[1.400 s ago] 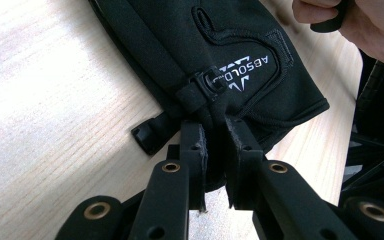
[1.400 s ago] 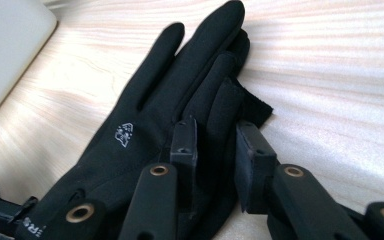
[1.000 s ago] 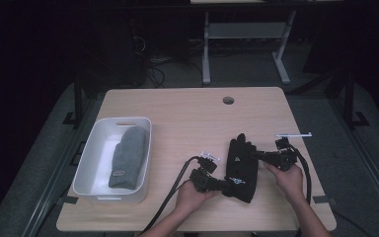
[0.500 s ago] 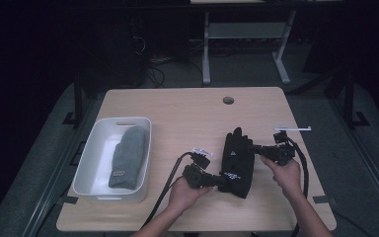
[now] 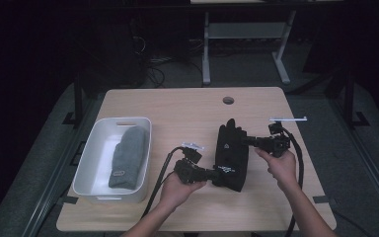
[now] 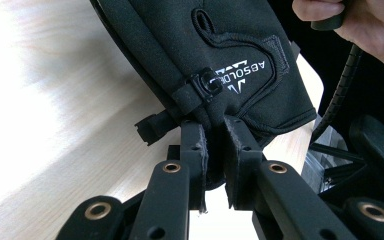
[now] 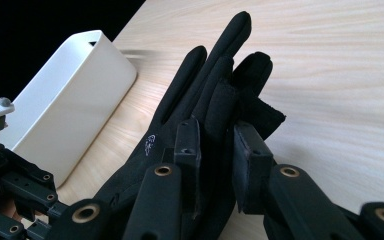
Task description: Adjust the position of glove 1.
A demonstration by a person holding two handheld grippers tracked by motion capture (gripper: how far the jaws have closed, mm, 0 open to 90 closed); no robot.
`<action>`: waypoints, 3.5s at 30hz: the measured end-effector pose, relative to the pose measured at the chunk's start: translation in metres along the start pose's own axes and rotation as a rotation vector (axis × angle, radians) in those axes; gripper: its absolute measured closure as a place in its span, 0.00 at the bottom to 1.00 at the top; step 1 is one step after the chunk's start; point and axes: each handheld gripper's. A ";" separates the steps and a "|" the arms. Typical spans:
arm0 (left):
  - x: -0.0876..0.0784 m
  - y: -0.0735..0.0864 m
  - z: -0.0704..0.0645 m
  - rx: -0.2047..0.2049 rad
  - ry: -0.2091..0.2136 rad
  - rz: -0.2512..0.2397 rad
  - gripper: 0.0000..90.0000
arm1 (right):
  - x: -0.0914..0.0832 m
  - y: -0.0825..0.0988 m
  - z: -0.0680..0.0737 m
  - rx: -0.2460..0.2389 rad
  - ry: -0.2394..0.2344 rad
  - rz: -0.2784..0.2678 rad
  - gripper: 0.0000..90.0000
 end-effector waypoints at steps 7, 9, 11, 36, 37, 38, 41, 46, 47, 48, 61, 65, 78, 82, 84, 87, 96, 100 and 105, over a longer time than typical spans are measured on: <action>-0.010 -0.001 -0.002 0.006 -0.008 -0.017 0.89 | 0.003 -0.009 0.010 -0.011 -0.019 -0.001 0.83; -0.016 -0.002 -0.002 0.004 -0.009 -0.028 0.90 | 0.003 -0.012 0.013 -0.012 -0.024 -0.002 0.83; -0.019 -0.003 -0.002 0.004 -0.012 -0.032 0.90 | 0.004 -0.014 0.015 -0.011 -0.031 -0.007 0.83; -0.058 -0.005 0.000 0.001 -0.018 -0.088 0.90 | 0.014 -0.044 0.047 -0.046 -0.082 -0.006 0.83; -0.060 -0.005 0.000 0.003 -0.019 -0.091 0.90 | 0.014 -0.045 0.048 -0.048 -0.083 -0.008 0.83; -0.062 -0.005 0.001 0.004 -0.019 -0.093 0.90 | 0.015 -0.046 0.050 -0.050 -0.088 -0.012 0.83; -0.067 -0.005 0.002 0.000 -0.018 -0.100 0.90 | 0.018 -0.049 0.054 -0.053 -0.088 -0.004 0.83; -0.074 -0.003 0.004 -0.004 -0.020 -0.107 0.90 | 0.023 -0.055 0.062 -0.069 -0.093 0.000 0.83; -0.077 -0.003 0.004 -0.006 -0.017 -0.114 0.90 | 0.023 -0.056 0.064 -0.069 -0.096 0.002 0.83; -0.077 -0.003 0.004 -0.006 -0.017 -0.114 0.90 | 0.023 -0.056 0.064 -0.069 -0.096 0.002 0.83; -0.105 0.002 0.007 -0.004 -0.032 -0.142 0.90 | 0.037 -0.071 0.089 -0.096 -0.124 0.004 0.83; -0.112 0.004 0.009 -0.012 -0.038 -0.154 0.90 | 0.041 -0.075 0.097 -0.104 -0.130 0.007 0.83; -0.128 0.009 0.011 -0.016 -0.060 -0.160 0.90 | 0.054 -0.082 0.112 -0.120 -0.158 0.012 0.83; -0.136 0.011 0.011 -0.019 -0.070 -0.166 0.90 | 0.057 -0.085 0.118 -0.120 -0.173 0.014 0.83; -0.139 0.012 0.011 -0.020 -0.071 -0.169 0.90 | 0.059 -0.086 0.120 -0.113 -0.180 0.020 0.83; -0.144 0.014 0.012 -0.024 -0.075 -0.174 0.90 | 0.062 -0.087 0.124 -0.111 -0.193 0.021 0.83; -0.159 0.019 0.014 -0.028 -0.071 -0.193 0.90 | 0.070 -0.094 0.139 -0.126 -0.219 0.025 0.83; -0.167 0.023 0.015 -0.028 -0.080 -0.196 0.90 | 0.074 -0.095 0.145 -0.132 -0.225 0.032 0.83; -0.177 0.027 0.015 -0.028 -0.090 -0.199 0.90 | 0.080 -0.095 0.153 -0.145 -0.231 0.038 0.83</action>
Point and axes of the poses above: each handheld gripper's, and its own axes: x roughly forward along the jaws, y roughly out of its underside, z roughly to its left, and after that the axes turned 10 degrees about y, right-handed
